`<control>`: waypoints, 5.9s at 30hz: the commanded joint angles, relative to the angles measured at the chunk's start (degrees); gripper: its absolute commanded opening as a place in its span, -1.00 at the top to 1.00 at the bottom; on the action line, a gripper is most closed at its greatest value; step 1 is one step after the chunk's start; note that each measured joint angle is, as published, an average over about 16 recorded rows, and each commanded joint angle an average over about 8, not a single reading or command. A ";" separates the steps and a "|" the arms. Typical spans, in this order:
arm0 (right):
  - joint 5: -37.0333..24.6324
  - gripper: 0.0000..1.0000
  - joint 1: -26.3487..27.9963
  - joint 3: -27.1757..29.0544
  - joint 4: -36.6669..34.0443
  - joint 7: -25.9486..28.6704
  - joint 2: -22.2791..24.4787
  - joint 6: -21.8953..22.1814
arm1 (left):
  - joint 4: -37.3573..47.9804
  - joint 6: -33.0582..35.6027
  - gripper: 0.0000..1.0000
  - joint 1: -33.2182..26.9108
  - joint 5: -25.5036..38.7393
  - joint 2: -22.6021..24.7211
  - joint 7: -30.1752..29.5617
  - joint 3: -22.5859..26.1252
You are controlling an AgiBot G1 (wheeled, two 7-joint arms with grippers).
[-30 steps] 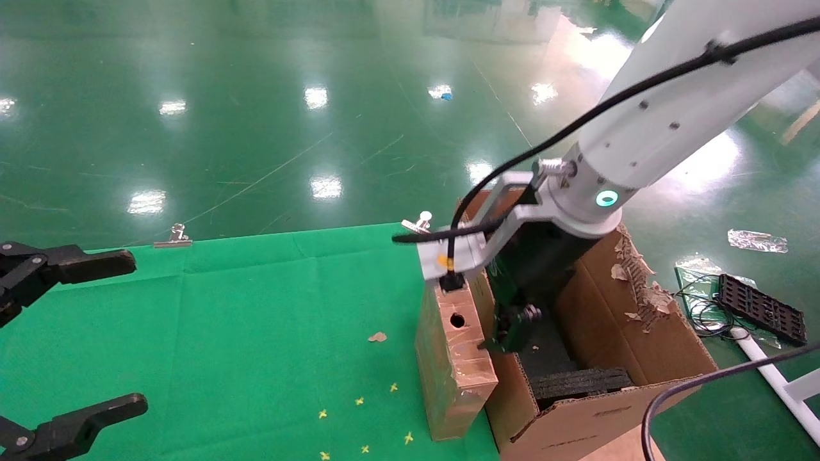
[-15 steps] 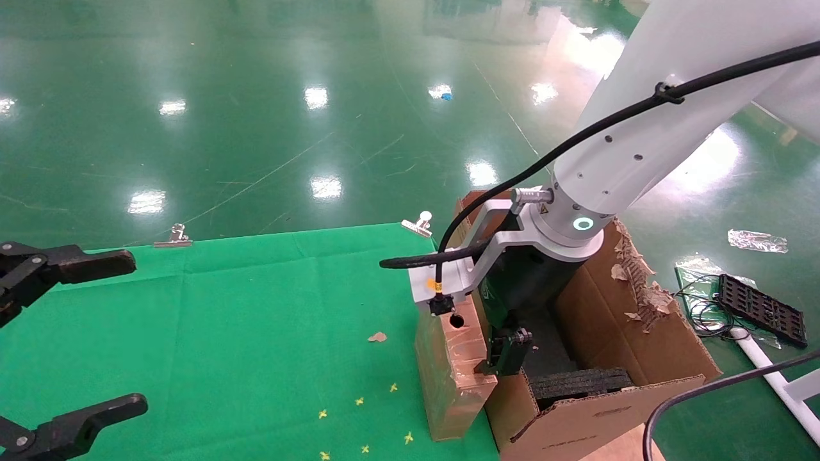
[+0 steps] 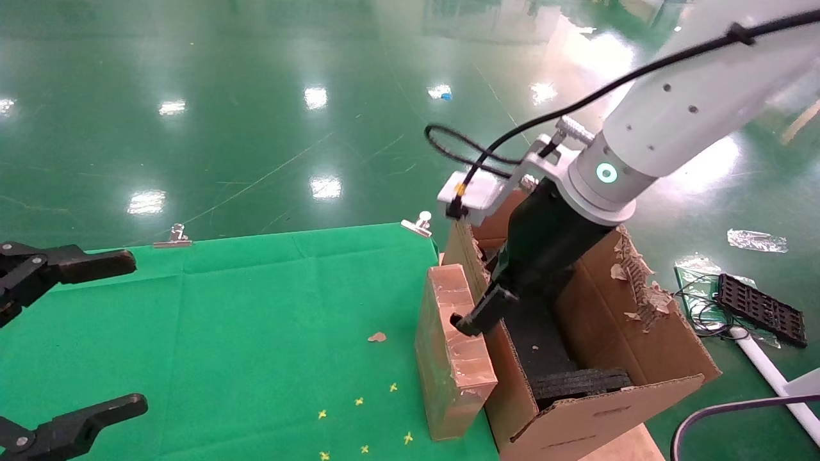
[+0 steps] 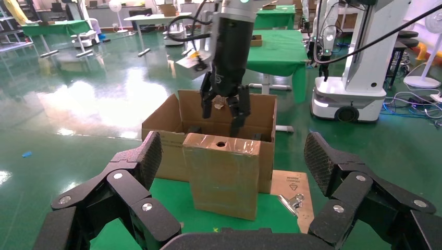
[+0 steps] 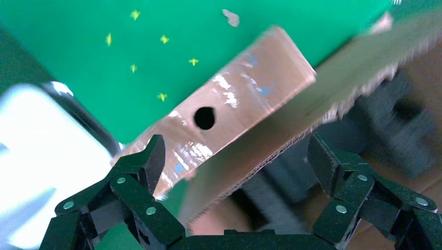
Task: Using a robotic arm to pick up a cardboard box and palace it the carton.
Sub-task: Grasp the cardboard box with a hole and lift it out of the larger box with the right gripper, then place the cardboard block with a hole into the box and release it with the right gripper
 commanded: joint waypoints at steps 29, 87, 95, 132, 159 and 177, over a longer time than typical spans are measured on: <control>1.60 1.00 -6.80 -3.02 -12.77 11.16 -5.65 0.41 | 0.00 -0.05 0.99 -0.03 -0.08 -0.05 0.06 0.12; -1.32 1.00 3.74 4.87 -24.34 -6.19 20.14 7.43 | 0.00 -0.15 -1.00 -0.07 -0.23 -0.14 0.17 0.33; -3.04 1.00 -1.39 2.14 -28.20 -4.46 19.32 7.63 | 0.00 -0.16 -1.00 -0.08 -0.25 -0.15 0.18 0.36; -5.54 1.00 -19.39 -1.72 -43.01 0.91 7.54 19.72 | 0.00 -0.21 -1.00 -0.11 -0.34 -0.20 0.24 0.49; 3.11 -1.00 -30.79 3.16 -55.16 -12.06 2.51 27.77 | 0.00 -0.25 -1.00 -0.13 -0.40 -0.24 0.29 0.58; 2.94 -1.00 -26.57 3.27 -60.23 -15.44 1.25 25.25 | 0.00 -0.28 -1.00 -0.14 -0.44 -0.26 0.32 0.63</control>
